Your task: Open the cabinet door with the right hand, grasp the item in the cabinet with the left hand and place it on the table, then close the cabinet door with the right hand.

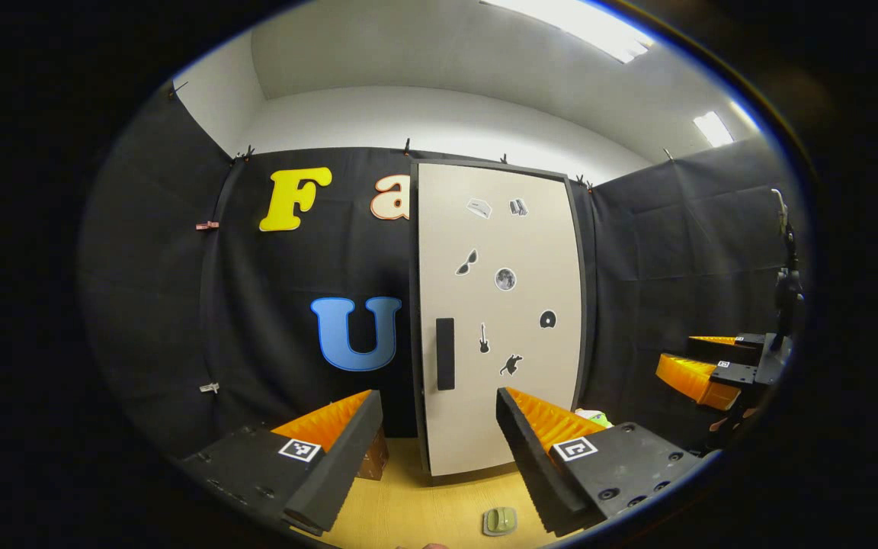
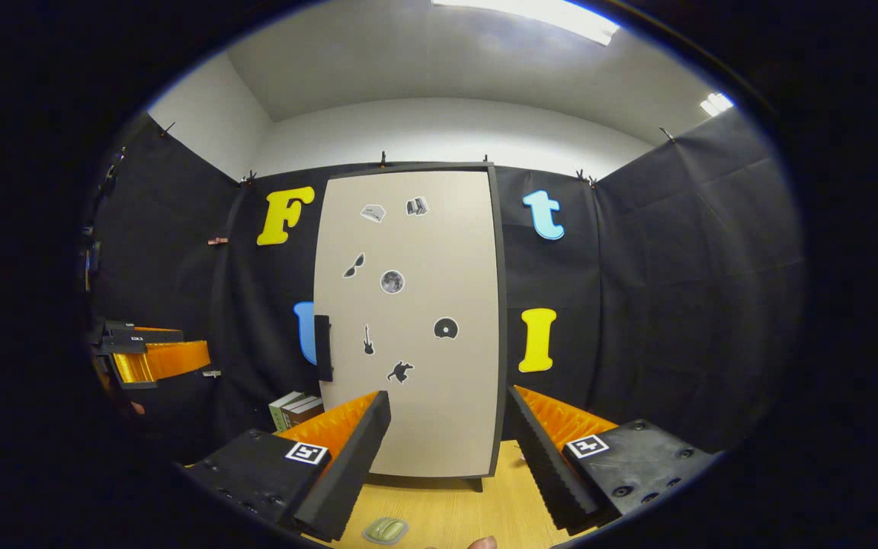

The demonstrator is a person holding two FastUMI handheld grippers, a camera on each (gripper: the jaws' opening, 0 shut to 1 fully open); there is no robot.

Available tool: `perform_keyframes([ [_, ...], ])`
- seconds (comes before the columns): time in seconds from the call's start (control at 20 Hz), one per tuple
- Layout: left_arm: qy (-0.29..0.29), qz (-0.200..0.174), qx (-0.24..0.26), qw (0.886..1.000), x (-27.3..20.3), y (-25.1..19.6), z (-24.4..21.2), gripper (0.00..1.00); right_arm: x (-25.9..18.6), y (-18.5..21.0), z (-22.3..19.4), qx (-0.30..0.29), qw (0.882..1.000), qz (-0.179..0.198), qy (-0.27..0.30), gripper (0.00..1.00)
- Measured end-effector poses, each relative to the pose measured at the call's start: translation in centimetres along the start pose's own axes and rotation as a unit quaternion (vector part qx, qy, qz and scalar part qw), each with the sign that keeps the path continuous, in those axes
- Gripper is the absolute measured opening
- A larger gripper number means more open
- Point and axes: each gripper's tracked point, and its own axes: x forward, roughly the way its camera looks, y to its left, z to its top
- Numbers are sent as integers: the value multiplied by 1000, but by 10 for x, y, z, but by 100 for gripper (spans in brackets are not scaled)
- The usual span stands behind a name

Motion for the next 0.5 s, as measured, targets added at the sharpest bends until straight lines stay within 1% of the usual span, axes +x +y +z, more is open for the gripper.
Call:
perform_keyframes([
  [0.05, 0, -1, -1, 1000, 1, 0, 0, 94, 0, 0, 0, -1, 1000, 0, 0, 97],
  [0.5, -2, -1, 2, 1000, 4, 0, 2, 94, 3, 0, 1, -2, 1000, 1, -1, 97],
])
